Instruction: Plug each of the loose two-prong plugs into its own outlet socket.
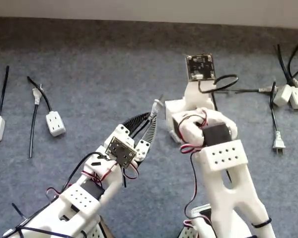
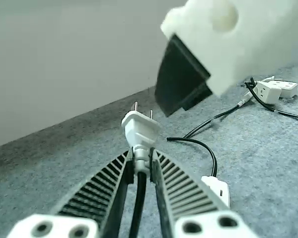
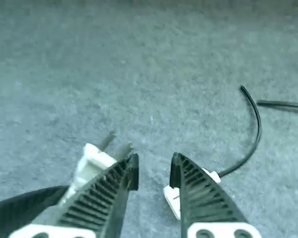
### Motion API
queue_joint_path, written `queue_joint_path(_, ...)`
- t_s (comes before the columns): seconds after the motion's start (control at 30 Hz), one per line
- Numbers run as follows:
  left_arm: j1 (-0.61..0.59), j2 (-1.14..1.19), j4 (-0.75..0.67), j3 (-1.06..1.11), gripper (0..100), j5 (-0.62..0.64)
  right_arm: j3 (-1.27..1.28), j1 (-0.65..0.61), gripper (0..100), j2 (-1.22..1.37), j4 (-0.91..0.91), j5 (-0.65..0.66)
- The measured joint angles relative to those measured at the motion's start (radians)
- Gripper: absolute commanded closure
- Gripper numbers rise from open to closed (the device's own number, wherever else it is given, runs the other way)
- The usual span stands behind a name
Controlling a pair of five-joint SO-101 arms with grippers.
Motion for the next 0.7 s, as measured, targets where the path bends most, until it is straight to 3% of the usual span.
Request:
queue_joint_path(0.2, -0.003, 0.000, 0.000, 0.000, 99, 0.000, 0.035, -0.080, 87.9, -0.014, -0.037, 0.000)
queue_joint_path(0.4, -0.005, 0.000, 0.002, 0.002, 99, 0.002, 0.138, -0.072, 87.9, 0.026, -0.172, 0.000)
queue_joint_path(0.7, -0.006, 0.000, 0.002, 0.002, 99, -0.002, 0.157, -0.014, 87.9, 0.068, -0.193, 0.000)
